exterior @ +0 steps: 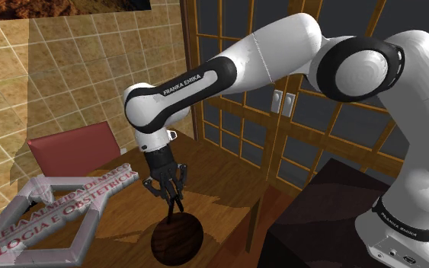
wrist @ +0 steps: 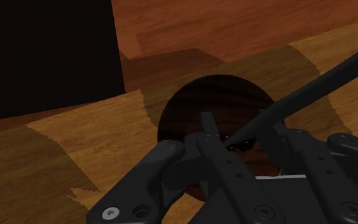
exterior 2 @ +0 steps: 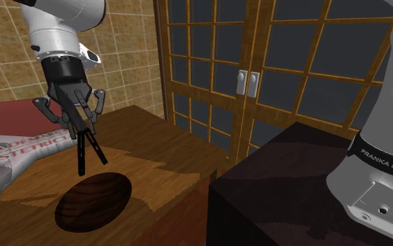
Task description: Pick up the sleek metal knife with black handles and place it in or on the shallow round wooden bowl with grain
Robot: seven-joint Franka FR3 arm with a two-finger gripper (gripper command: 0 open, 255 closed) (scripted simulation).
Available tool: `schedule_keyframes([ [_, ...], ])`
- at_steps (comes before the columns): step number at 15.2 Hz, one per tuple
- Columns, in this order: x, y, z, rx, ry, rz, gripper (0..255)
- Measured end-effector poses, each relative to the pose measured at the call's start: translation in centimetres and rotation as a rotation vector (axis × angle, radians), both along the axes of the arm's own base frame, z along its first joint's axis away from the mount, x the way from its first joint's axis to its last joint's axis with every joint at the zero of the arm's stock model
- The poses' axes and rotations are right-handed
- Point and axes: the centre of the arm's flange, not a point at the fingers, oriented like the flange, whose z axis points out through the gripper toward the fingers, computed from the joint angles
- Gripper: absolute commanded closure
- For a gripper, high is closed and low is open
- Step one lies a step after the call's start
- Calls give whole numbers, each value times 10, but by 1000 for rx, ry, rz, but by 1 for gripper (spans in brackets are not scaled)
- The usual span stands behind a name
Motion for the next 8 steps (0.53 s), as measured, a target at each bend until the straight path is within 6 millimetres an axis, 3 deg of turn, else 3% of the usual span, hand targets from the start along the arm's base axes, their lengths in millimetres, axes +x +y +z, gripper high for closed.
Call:
schedule_keyframes([
  [8,-3,2,-41,0,0,-1,255],
])
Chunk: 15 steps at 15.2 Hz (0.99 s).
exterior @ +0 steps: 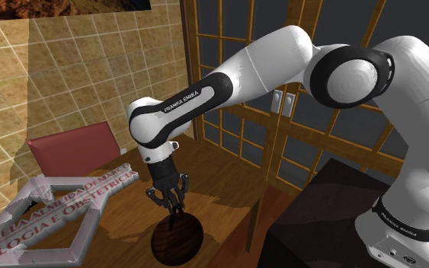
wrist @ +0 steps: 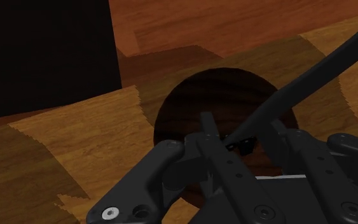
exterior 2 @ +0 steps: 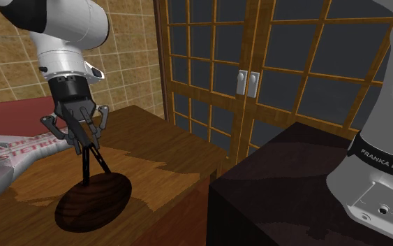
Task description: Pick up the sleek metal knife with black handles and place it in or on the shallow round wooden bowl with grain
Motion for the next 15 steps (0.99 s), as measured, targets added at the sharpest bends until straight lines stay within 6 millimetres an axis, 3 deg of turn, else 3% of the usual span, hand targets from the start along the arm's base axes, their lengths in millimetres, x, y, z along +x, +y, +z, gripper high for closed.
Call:
schedule_keyframes([
  [6,1,1,-27,0,0,0,255],
  [11,0,2,-29,0,0,0,255],
  [12,0,2,-29,0,0,0,0],
  [15,0,2,-29,0,0,0,0],
])
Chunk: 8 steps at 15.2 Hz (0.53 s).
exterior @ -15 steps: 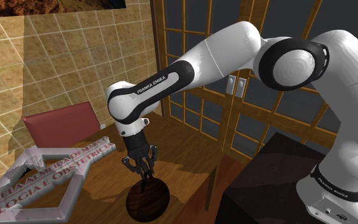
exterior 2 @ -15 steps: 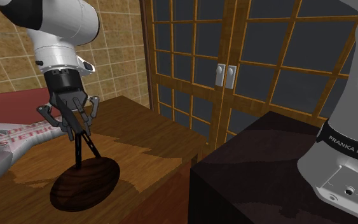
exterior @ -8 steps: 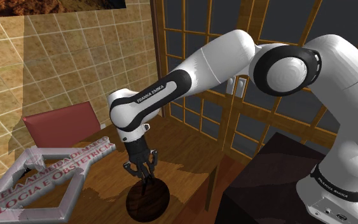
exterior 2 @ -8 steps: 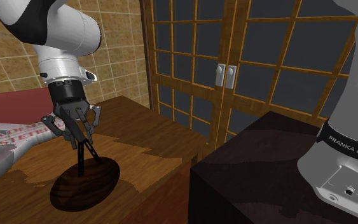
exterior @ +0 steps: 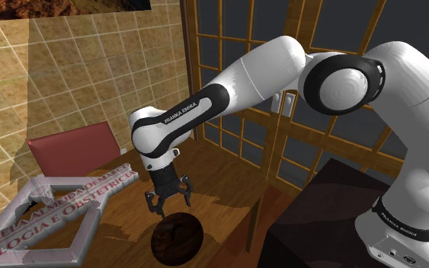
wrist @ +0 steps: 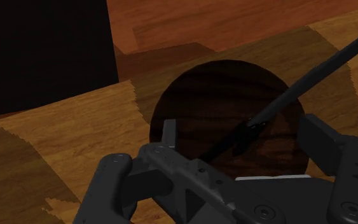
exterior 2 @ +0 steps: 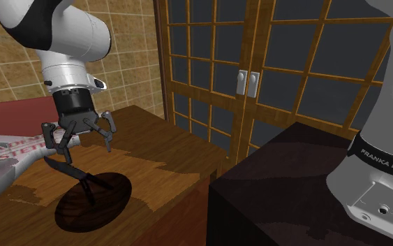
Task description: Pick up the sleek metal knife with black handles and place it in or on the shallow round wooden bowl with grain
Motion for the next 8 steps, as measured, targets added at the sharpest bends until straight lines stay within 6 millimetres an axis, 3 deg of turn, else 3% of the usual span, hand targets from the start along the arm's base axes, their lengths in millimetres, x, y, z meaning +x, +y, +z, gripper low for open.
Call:
schedule_keyframes([
  [4,3,0,4,0,0,0,0],
  [8,22,-4,38,1,-1,-1,0],
])
